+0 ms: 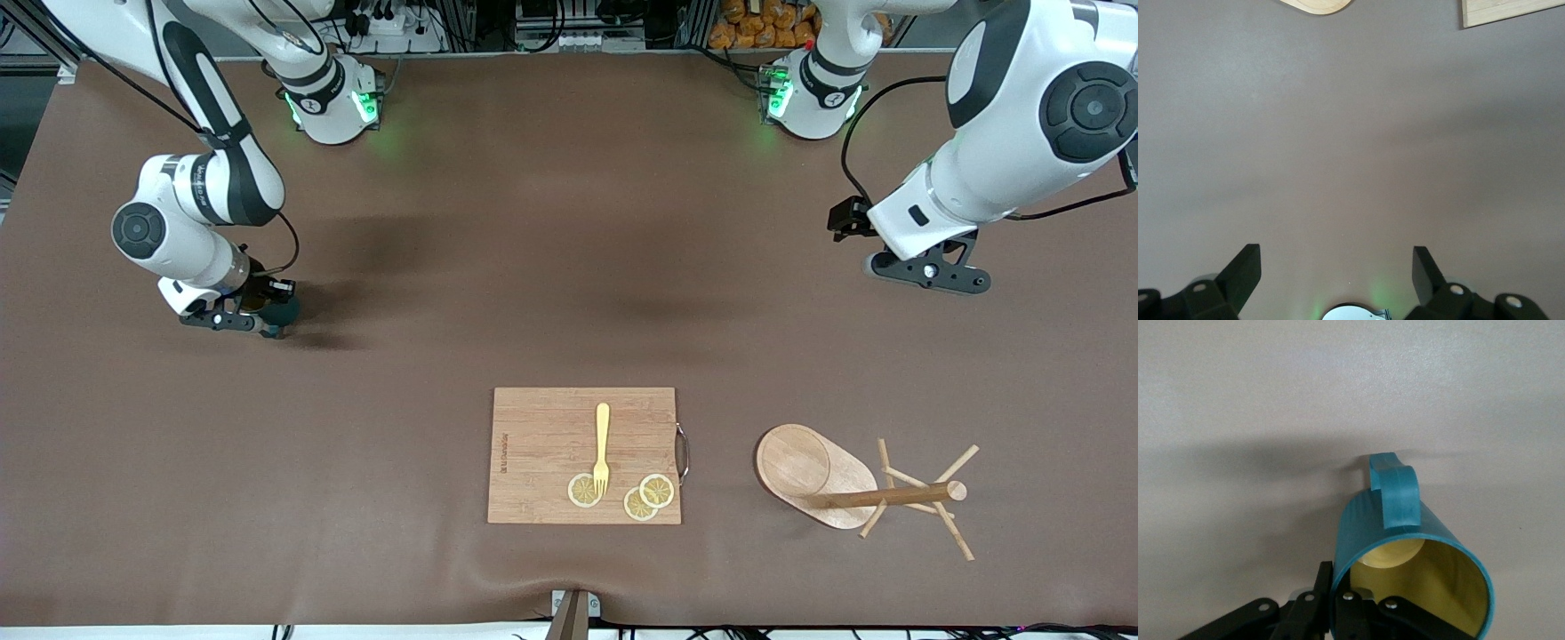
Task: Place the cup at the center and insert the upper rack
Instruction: 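Close the right gripper on the teal mug's rim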
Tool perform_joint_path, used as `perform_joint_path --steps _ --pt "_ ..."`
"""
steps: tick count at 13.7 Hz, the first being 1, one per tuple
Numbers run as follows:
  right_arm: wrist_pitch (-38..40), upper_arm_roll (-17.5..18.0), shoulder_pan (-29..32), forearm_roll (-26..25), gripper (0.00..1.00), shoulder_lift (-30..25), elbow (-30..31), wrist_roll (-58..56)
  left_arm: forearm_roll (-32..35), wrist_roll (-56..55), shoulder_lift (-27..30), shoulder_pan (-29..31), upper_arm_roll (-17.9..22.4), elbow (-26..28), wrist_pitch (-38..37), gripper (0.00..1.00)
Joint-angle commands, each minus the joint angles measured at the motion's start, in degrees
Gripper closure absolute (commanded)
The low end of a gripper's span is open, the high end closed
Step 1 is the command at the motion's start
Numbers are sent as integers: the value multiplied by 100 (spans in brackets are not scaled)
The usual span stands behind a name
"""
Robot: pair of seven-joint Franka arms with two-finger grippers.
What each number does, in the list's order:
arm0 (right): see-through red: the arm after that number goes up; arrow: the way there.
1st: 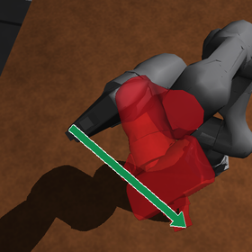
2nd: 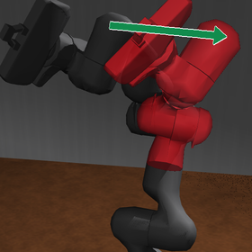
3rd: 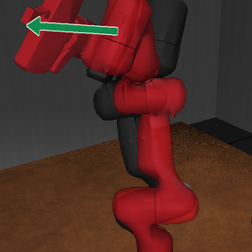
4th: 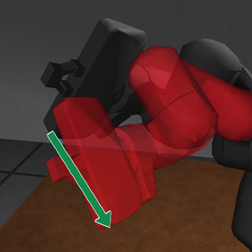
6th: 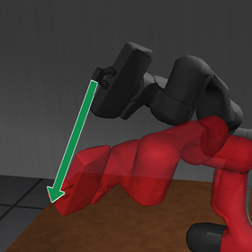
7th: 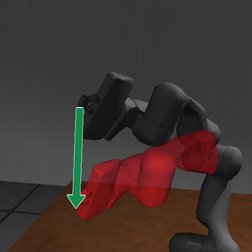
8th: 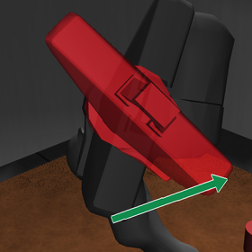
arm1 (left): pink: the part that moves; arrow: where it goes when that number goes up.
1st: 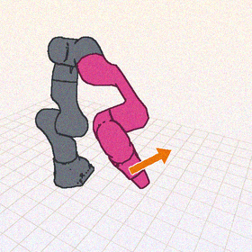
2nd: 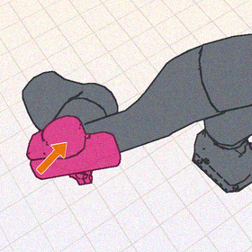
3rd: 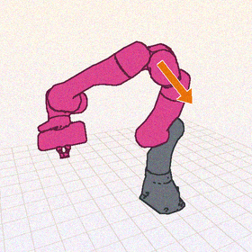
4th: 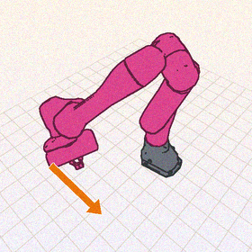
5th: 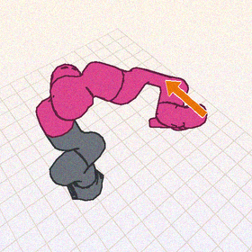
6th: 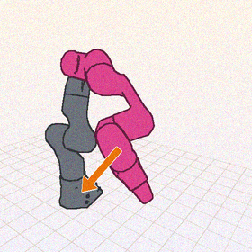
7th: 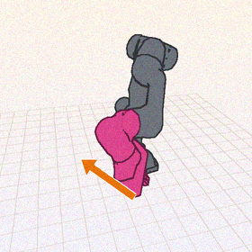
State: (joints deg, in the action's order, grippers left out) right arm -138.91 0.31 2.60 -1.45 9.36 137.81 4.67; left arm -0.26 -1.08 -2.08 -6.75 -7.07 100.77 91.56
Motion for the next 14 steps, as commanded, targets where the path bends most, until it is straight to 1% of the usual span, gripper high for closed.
perform_joint_path --steps 1,3,5,6,8,10,11,12,14 --pt "625 74 12 -128 100 -294 -201 191 -105 55 76 33 -14 83 81 0" --pt "1451 92 -180 -101 100 -338 -683 611 -105 55 76 33 -22 74 81 0" --pt "2006 92 -644 -66 100 -478 -983 1322 -105 72 76 33 -22 74 99 0" --pt "2096 118 -899 -49 100 -514 -1054 1691 -105 72 76 33 -14 74 108 0" --pt "2201 145 -1470 161 100 -549 -1203 2508 -105 81 76 24 -14 74 108 0" --pt "2377 127 -2042 644 100 -497 -1563 3343 -105 81 76 7 -14 74 108 0" --pt "2395 127 -2314 768 100 -470 -1678 3808 -105 81 76 7 -22 74 108 0" --pt "2343 136 -2500 917 100 -453 -1705 4161 -105 81 76 -2 -22 74 108 0" --pt "2325 119 -2869 1382 100 -391 -1897 4724 -105 81 76 -2 -22 74 108 0"
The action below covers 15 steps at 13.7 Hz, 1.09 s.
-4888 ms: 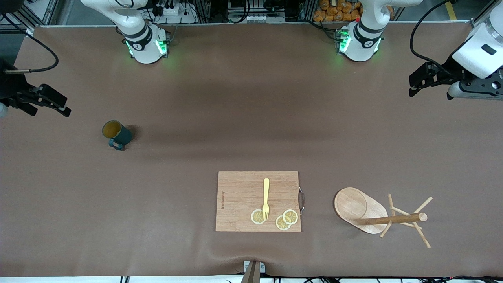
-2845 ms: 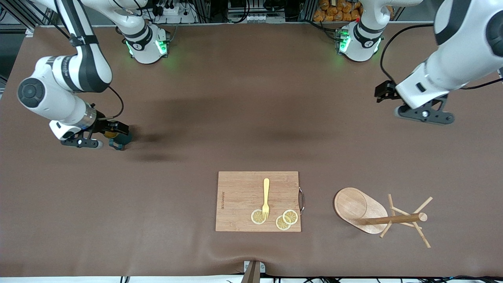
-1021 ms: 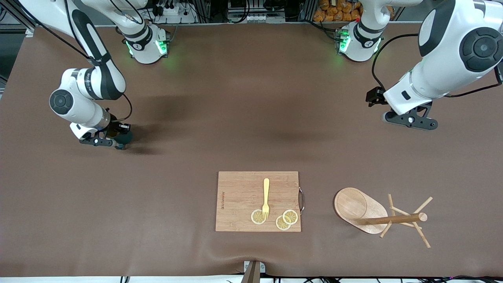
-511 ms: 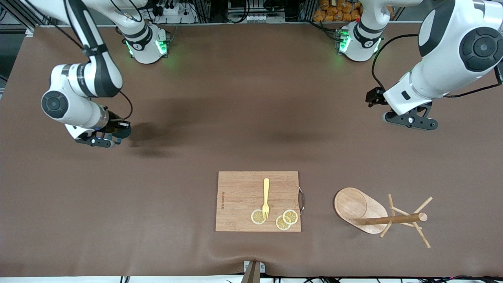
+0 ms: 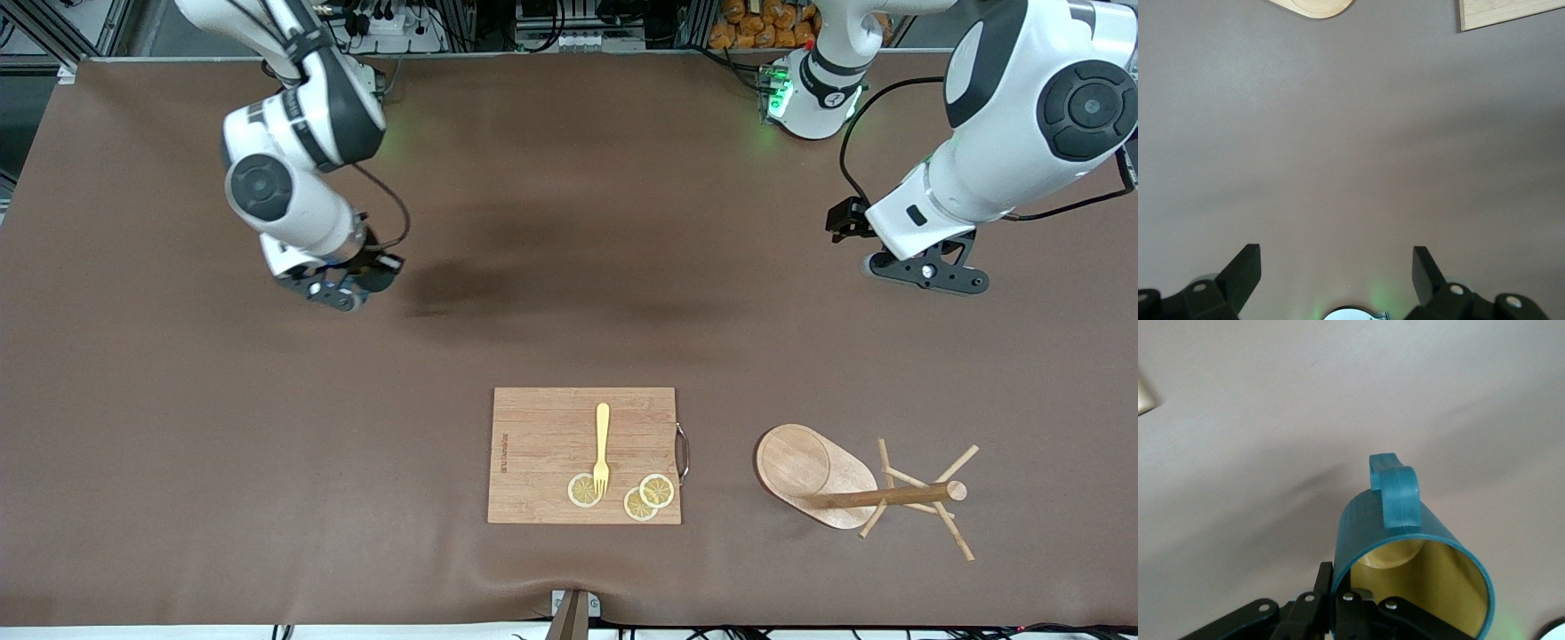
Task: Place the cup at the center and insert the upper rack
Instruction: 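Carry the mug with the right gripper to the table center and lower it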
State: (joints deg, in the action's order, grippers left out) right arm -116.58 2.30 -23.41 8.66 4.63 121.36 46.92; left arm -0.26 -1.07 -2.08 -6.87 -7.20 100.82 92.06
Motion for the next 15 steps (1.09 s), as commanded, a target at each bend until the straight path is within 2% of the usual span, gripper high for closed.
perform_joint_path --steps 1,3,8,13,15 --pt "91 -81 -443 434 100 126 -419 850 -105 81 85 1 -10 69 58 0" --pt "4 -72 -821 443 100 432 -788 1807 -105 81 76 1 -10 60 58 0" --pt "-1260 -81 -1911 513 100 1214 -1026 4260 -105 81 32 -16 -10 60 110 0" --pt "-1385 -116 -2527 356 100 2795 -2545 6212 -105 55 -29 -34 -19 52 215 0" --pt "-1447 -107 -2589 364 100 2912 -2635 6609 -105 11 -91 -95 -53 52 260 0"
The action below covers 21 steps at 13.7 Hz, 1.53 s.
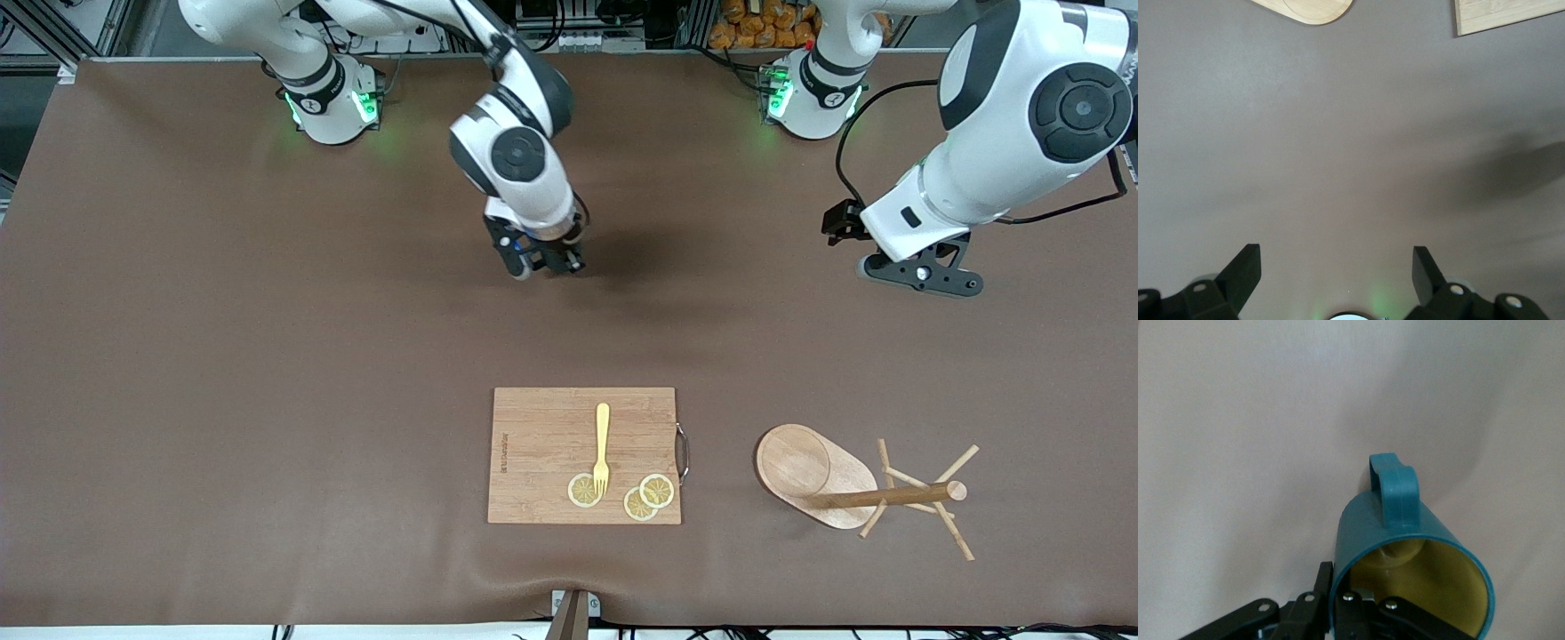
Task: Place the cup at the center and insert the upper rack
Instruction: 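Carry the mug with the right gripper to the table center and lower it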
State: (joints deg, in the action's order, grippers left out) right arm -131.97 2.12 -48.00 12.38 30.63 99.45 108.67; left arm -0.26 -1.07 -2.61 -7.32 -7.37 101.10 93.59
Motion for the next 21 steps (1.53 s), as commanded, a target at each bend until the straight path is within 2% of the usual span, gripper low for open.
perform_joint_path --steps 1,3,9,10,11,13,14,15,18,21 --pt "-82 -89 -156 36 100 373 -444 609 -105 11 -38 -58 -45 24 115 0" --pt "-477 -89 -200 -7 100 618 -462 1119 -105 11 -47 -59 -45 24 141 0" --pt "-505 -89 -253 10 100 681 -559 1552 -105 11 -73 -59 -45 24 150 0" --pt "-497 -89 -253 -7 91 681 -559 1552 -105 -7 -73 -59 -54 24 150 0" --pt "-497 -89 -253 -16 49 681 -550 1543 -114 -42 -73 -67 -54 24 159 0" --pt "-497 -98 -271 -34 38 690 -550 1525 -114 -68 -73 -59 -98 24 185 0" --pt "-462 -98 -253 -34 21 672 -558 1525 -114 -86 -65 -50 -116 24 185 0" --pt "-427 -89 -218 -34 11 628 -559 1517 -106 -121 -65 -50 -124 24 194 0" --pt "-269 -107 -192 -34 9 549 -576 1481 -105 -200 -73 -67 -133 24 256 0" --pt "388 -98 18 -16 9 181 -620 1394 -106 -261 -73 -59 -212 24 282 0"
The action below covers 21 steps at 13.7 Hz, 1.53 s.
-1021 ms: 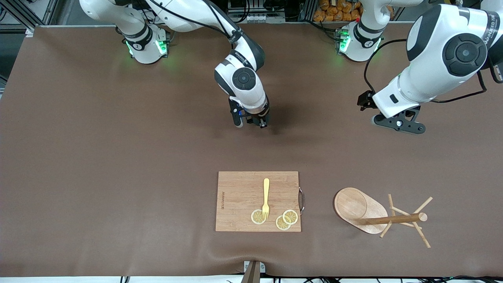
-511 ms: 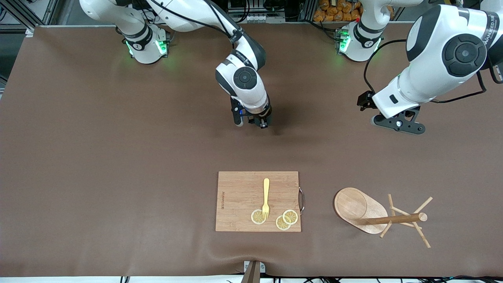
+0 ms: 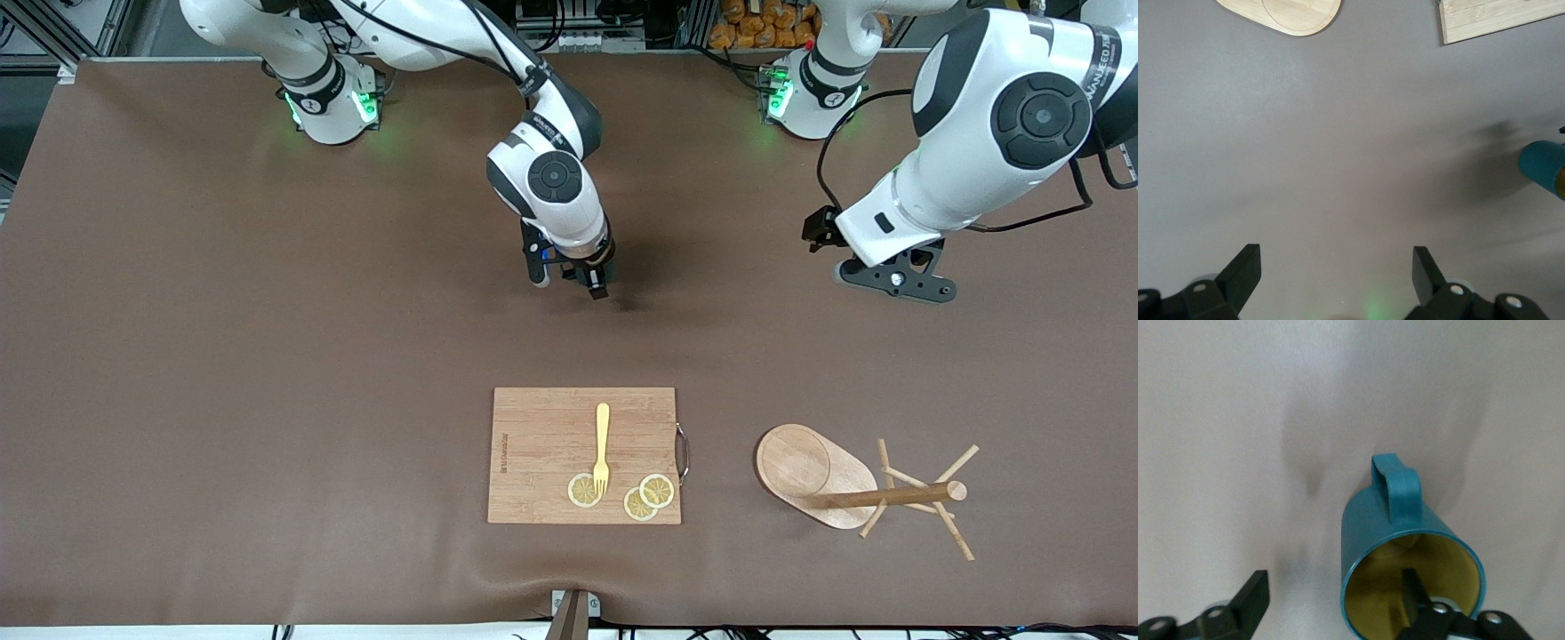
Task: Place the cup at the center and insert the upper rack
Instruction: 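Carry the mug with the right gripper to the table center and lower it, then open and withdraw the right gripper while the left gripper reaches the mug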
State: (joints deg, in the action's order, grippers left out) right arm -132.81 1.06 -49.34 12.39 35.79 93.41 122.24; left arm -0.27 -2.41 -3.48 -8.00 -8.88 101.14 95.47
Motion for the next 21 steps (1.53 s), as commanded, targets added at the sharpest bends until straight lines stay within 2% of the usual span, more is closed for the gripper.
perform_joint_path --steps 1,4,6,10,13,17,20,21 --pt "754 8 231 -9 9 -440 -68 -94 -114 -198 14 0 -70 20 112 0" --pt "1695 17 609 44 6 -677 -358 -463 -114 -426 -3 -9 -219 29 191 0" --pt "2012 8 864 36 5 -888 -367 -909 -105 -698 -65 -9 -385 37 313 0" --pt "2944 17 1751 62 0 -1354 -367 -2605 -35 -1532 -196 -9 -912 46 551 0" --pt "3410 26 2243 71 0 -1565 -359 -3713 88 -2191 -267 -140 -1308 29 656 0" --pt "4051 157 3104 71 0 -1785 -350 -5197 623 -3262 -854 -1149 -1335 -392 762 0" --pt "4342 727 4201 1 0 -2022 -323 -6613 1089 -4334 -1601 -2080 -1335 -1050 753 0" --pt "4360 798 4379 -95 0 -2119 -306 -6965 1177 -4660 -1803 -2292 -1327 -1226 762 0"
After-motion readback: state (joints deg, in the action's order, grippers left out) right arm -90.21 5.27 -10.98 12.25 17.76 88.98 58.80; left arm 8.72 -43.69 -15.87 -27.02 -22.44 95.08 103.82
